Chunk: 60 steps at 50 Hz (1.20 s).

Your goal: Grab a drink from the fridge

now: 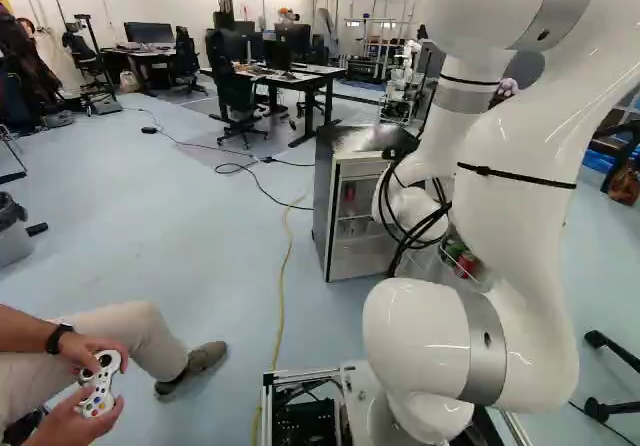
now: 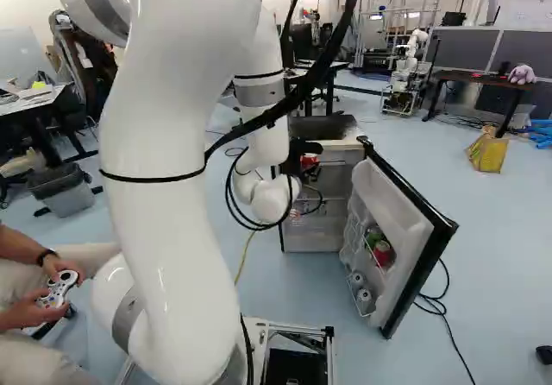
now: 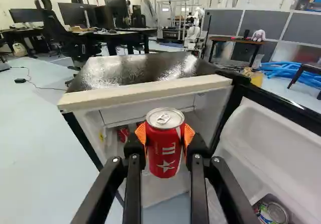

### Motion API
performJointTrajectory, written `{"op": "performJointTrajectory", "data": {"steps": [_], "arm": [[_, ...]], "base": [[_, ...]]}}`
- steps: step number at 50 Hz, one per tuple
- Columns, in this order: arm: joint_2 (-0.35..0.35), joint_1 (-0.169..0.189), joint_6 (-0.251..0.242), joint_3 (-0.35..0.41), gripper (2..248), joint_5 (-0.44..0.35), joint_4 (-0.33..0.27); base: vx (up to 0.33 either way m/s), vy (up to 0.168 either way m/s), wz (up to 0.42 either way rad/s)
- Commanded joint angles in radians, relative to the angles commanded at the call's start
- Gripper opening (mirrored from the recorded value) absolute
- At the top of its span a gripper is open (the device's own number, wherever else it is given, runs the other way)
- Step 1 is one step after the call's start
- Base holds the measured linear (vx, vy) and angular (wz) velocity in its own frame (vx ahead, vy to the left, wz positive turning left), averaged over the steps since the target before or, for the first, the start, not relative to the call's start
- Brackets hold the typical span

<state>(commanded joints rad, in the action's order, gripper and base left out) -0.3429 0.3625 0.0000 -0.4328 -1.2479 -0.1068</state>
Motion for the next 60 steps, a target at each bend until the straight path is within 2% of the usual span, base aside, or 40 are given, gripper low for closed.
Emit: {"op": "performJointTrajectory", "data": {"steps": [42,60], "arm": [[0.054,-0.017,0.000,-0.059,91,0.000,0.000],[0.015,-0.029,0.000,-0.117,91,0.007,0.000]], "base": [[0.000,0.000,0.000],[0.000,0.000,0.000]]}}
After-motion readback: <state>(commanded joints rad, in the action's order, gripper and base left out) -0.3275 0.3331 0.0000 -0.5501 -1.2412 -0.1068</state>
